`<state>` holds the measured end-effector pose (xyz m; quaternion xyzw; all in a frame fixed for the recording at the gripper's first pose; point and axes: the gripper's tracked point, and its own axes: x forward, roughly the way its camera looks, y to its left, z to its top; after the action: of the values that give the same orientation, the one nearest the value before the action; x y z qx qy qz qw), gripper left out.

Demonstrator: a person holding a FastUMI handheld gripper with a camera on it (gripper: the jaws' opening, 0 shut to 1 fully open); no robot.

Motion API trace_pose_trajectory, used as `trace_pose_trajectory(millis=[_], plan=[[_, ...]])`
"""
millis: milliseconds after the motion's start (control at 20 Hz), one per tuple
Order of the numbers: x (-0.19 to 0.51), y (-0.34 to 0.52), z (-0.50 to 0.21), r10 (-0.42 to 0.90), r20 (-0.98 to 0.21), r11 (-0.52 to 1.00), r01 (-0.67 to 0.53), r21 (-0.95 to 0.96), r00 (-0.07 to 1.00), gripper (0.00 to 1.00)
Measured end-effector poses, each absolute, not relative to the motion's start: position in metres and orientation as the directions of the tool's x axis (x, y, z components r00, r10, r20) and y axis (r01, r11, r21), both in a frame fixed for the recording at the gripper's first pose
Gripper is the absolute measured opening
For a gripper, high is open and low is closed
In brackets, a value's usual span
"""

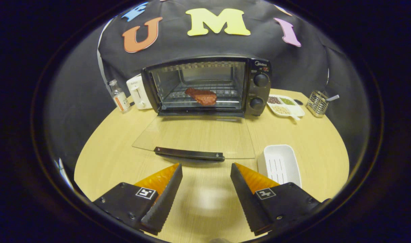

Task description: Open the toaster oven, put the food inside, and close the toaster oven door.

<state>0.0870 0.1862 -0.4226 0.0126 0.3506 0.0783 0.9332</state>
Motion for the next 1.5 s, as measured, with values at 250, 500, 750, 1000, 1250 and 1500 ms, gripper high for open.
trace_pose_trajectory(millis=[250,500,750,1000,1250,1500], plan=[[0.09,0.194,-0.454,0.158,-0.695,0.986,-0.145,0.078,0.701,0.92],[0.104,0.197,-0.467,0.149,-0.712,0.985,-0.165,0.047,0.686,0.92],[0.116,0.203,-0.461,0.148,-0.719,0.981,-0.194,0.019,0.679,0.92],[0.115,0.206,-0.445,0.17,-0.716,0.979,-0.199,0.044,0.677,0.93],[0.116,0.205,-0.417,0.181,-0.703,0.979,-0.194,0.063,0.688,0.93],[0.126,0.207,-0.379,0.196,-0.672,0.978,-0.195,0.079,0.714,0.93]])
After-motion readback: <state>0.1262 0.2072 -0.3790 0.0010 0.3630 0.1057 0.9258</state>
